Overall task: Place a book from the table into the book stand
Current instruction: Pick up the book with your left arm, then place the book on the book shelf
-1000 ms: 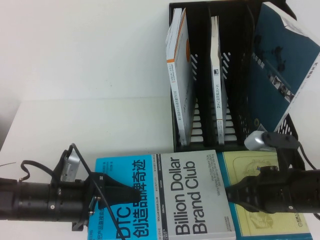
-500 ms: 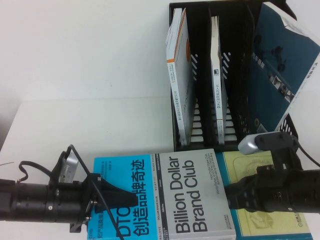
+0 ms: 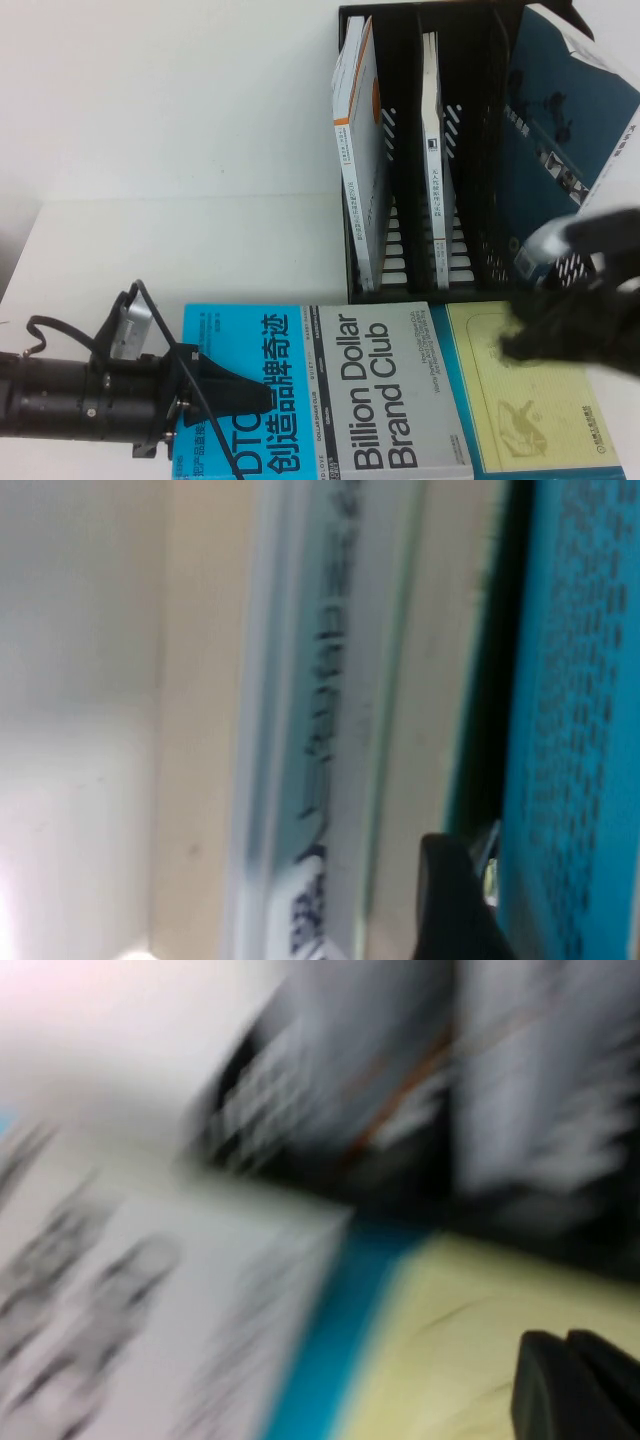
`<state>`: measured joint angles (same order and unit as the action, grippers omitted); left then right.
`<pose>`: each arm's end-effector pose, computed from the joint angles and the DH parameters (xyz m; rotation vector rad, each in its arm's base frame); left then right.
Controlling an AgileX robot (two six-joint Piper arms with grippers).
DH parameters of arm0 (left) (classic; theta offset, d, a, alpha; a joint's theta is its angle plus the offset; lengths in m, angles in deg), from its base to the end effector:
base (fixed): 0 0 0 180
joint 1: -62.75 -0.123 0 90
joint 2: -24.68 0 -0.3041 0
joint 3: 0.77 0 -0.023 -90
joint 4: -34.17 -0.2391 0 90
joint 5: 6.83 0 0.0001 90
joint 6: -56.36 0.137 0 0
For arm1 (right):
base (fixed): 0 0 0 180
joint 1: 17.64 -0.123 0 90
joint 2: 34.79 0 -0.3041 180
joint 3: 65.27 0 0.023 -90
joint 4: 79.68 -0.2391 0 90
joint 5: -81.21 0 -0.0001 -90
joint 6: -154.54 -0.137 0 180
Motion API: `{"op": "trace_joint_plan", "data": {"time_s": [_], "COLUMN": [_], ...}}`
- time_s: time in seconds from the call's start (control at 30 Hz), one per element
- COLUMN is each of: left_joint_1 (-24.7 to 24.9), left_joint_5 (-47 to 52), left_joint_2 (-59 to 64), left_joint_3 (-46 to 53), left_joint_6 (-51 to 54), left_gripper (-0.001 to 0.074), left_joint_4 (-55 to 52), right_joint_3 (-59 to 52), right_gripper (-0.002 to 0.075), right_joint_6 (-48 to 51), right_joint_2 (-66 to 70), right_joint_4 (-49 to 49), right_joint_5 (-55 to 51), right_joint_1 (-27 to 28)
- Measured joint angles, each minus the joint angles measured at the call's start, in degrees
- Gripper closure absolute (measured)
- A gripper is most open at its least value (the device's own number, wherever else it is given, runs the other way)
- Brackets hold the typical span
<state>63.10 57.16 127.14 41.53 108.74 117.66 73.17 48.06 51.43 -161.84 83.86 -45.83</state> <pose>0.2448 -0.1239 0.1809 -0.1989 2.5463 -1.6295 0.2600 0.1324 0.2150 -0.3554 2.2116 0.3008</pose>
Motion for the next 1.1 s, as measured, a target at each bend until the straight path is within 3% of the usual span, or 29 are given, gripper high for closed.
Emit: {"op": "trace_joint_plan", "data": {"time_s": [0.07, 0.1, 0.13, 0.23, 0.33, 0.57, 0.97, 1.1], "left_joint_1": [0.00, 0.00, 0.00, 0.00, 0.00, 0.08, 0.13, 0.13], "left_joint_5": [0.11, 0.44, 0.79, 0.89, 0.79, 0.11, 2.98, 3.35], "left_joint_2": [-1.53, -2.28, -2.90, -4.71, -6.24, -12.40, -19.60, -19.60], "left_joint_3": [0.00, 0.00, 0.00, 0.00, 0.00, -2.51, -22.10, -28.89], "left_joint_6": [0.00, 0.10, 0.11, 0.22, 0.22, -4.40, -22.94, -27.82], "left_gripper": [0.0428, 0.0527, 0.0560, 0.0552, 0.0552, 0.0553, 0.0554, 0.0554], "left_joint_4": [-0.85, -1.19, -1.12, -1.51, -2.15, -9.17, -21.87, -23.04], "right_joint_3": [0.00, 0.15, 0.53, 2.73, 6.24, 10.57, 10.69, 12.72], "right_gripper": [0.0718, 0.0718, 0.0718, 0.0718, 0.0718, 0.0718, 0.0718, 0.0718], "right_joint_6": [1.56, 2.78, 4.25, 8.93, 13.66, 24.47, 23.29, 22.07], "right_joint_2": [-2.56, -3.91, -5.08, -7.38, -7.76, -7.76, -0.87, 4.42], "right_joint_4": [-2.26, -3.28, -4.14, -6.01, -8.91, -17.63, -17.15, -16.31], "right_joint_5": [6.84, 10.73, 14.45, 22.12, 23.06, 10.33, -21.66, -25.59], "right_joint_1": [0.00, 0.00, 0.00, 0.56, 2.78, 8.42, 8.42, 8.42]}}
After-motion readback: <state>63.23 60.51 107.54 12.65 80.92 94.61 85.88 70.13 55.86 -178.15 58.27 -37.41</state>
